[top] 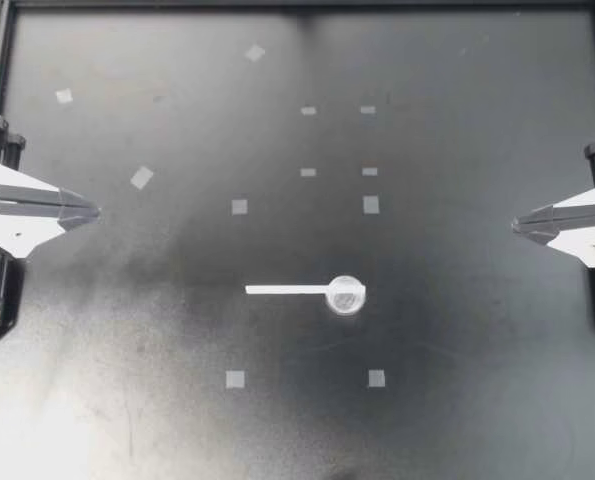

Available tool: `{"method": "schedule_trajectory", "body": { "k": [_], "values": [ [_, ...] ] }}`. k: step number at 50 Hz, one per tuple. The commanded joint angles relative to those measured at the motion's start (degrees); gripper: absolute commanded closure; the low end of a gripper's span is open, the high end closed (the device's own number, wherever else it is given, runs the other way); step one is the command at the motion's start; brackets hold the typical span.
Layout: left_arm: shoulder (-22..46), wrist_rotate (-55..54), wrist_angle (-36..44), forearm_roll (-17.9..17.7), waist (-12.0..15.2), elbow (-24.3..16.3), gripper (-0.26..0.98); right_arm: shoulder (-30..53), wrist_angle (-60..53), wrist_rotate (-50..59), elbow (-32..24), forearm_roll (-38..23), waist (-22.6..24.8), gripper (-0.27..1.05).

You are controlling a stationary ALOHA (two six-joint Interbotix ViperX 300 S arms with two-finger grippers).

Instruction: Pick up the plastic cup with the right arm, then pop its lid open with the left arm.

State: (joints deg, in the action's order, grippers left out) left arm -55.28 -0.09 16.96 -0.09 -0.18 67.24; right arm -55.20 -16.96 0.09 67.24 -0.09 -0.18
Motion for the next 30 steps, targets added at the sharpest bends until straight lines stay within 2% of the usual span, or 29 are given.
{"method": "schedule_trajectory", "body": {
  "k": [1,5,13,19,30],
  "values": [
    [0.4,0.4,1.1,0.0,-0.4,2.9,0.62,0.6,-0.5,0.2,1.1,0.0,-0.5,0.74],
    [-0.1,0.2,2.0,-0.1,-0.4,3.7,0.72,0.6,-0.7,0.7,3.3,0.2,-0.5,0.82],
    [1.7,-0.3,0.7,-1.2,-0.4,1.9,0.74,0.2,-0.3,3.4,4.0,0.5,-0.5,0.83],
    [7.4,-0.3,-2.2,-3.5,-0.4,-1.7,0.74,1.1,0.1,4.7,4.3,0.5,-0.5,0.83],
    [23.0,-0.4,-2.6,-3.6,-0.4,-9.7,0.73,7.3,0.7,6.0,4.7,0.5,-0.4,0.83]
  ]
}}
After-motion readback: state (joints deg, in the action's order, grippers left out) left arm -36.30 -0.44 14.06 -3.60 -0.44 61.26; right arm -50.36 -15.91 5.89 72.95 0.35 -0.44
